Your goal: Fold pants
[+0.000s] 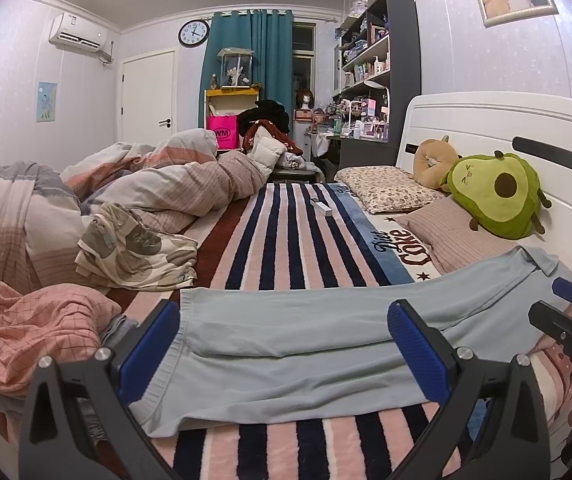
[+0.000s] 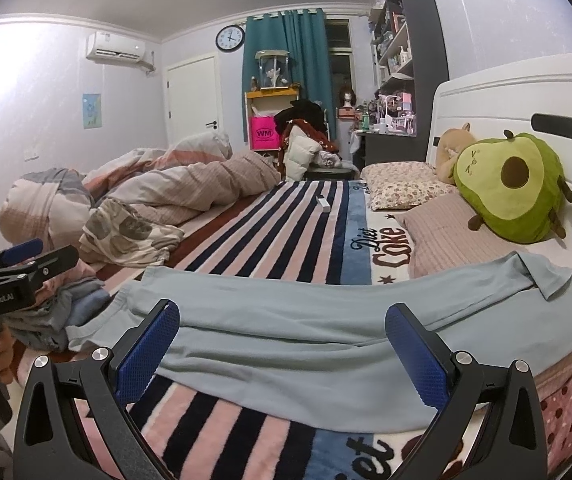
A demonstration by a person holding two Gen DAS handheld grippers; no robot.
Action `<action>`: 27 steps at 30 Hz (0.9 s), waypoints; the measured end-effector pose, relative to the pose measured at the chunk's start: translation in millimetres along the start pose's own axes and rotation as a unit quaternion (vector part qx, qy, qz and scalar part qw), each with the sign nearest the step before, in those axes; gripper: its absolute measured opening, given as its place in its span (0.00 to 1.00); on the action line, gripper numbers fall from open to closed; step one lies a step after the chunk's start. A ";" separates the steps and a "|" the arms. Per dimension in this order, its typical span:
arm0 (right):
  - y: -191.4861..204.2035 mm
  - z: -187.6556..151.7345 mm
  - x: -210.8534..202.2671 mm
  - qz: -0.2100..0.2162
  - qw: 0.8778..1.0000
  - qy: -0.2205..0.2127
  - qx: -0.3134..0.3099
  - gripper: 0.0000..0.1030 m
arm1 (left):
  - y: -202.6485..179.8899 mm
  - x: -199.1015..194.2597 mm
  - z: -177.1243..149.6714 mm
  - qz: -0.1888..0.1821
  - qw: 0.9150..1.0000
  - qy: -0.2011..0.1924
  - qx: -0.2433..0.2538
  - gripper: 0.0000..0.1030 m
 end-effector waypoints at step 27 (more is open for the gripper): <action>-4.0 -1.2 1.9 -0.002 1.000 -0.002 0.004 1.00 | -0.8 0.1 1.4 0.003 1.000 -0.004 -0.003 0.99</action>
Point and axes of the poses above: each gripper's, at about its wrist camera, not at the fingertips, and x roughly the way its jaws point, y to its left, z to its top, the point moved 3 cm from there along x, roughly the way its jaws point, and after that the axes turned 5 degrees about x, right-handed, at the moved point
